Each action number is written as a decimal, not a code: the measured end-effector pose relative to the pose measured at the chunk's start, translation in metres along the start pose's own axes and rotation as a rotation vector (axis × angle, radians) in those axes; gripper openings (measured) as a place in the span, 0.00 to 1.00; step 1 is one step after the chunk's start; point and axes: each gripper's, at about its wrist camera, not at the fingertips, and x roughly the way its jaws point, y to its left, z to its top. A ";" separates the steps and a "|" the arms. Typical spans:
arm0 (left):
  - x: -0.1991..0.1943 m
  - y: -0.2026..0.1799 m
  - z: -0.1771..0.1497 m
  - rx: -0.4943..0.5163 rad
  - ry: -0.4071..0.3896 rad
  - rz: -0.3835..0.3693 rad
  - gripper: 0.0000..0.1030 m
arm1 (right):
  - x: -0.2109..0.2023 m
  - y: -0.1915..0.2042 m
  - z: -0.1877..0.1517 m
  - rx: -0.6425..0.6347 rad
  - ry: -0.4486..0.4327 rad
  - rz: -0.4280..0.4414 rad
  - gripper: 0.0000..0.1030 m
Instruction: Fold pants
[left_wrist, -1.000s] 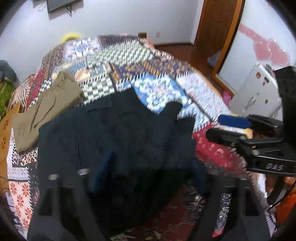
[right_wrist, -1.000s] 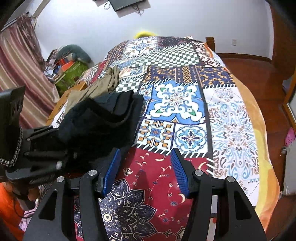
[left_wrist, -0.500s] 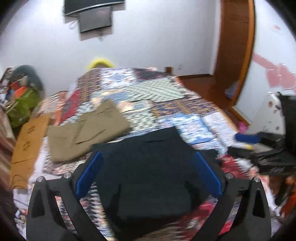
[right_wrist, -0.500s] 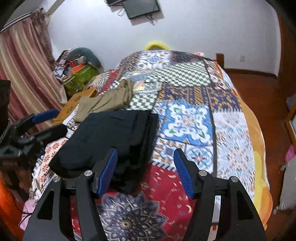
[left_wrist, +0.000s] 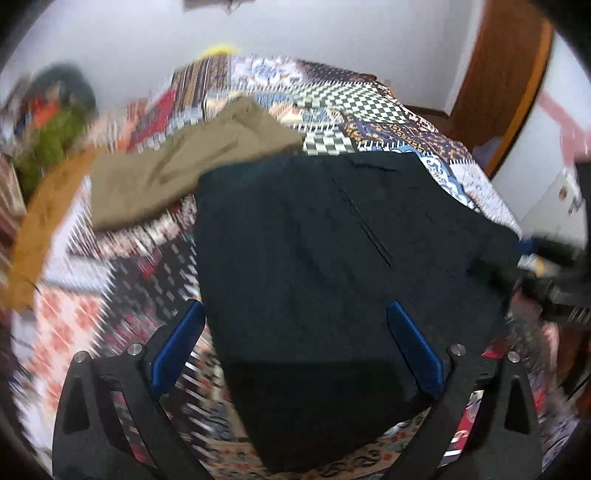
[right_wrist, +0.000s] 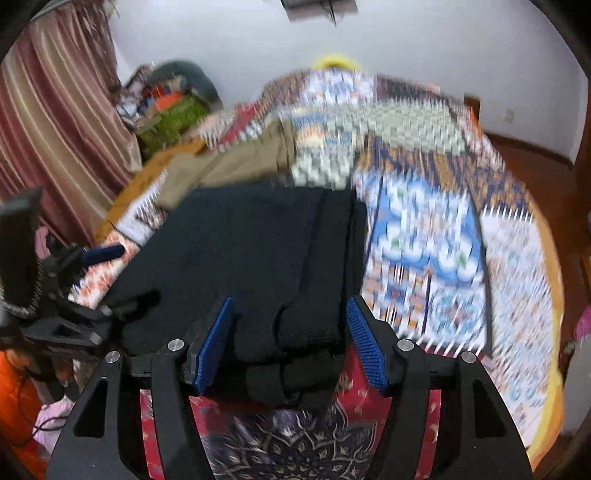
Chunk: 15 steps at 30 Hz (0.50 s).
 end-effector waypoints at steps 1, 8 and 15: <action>0.002 0.002 -0.003 -0.021 0.005 -0.014 0.98 | 0.003 -0.003 -0.005 0.011 0.005 0.008 0.59; 0.001 0.002 0.001 -0.002 0.008 -0.012 0.98 | 0.000 -0.004 -0.007 0.005 -0.002 0.007 0.62; -0.024 0.003 0.025 0.071 -0.105 0.096 0.98 | -0.011 -0.003 0.000 0.003 -0.035 -0.001 0.63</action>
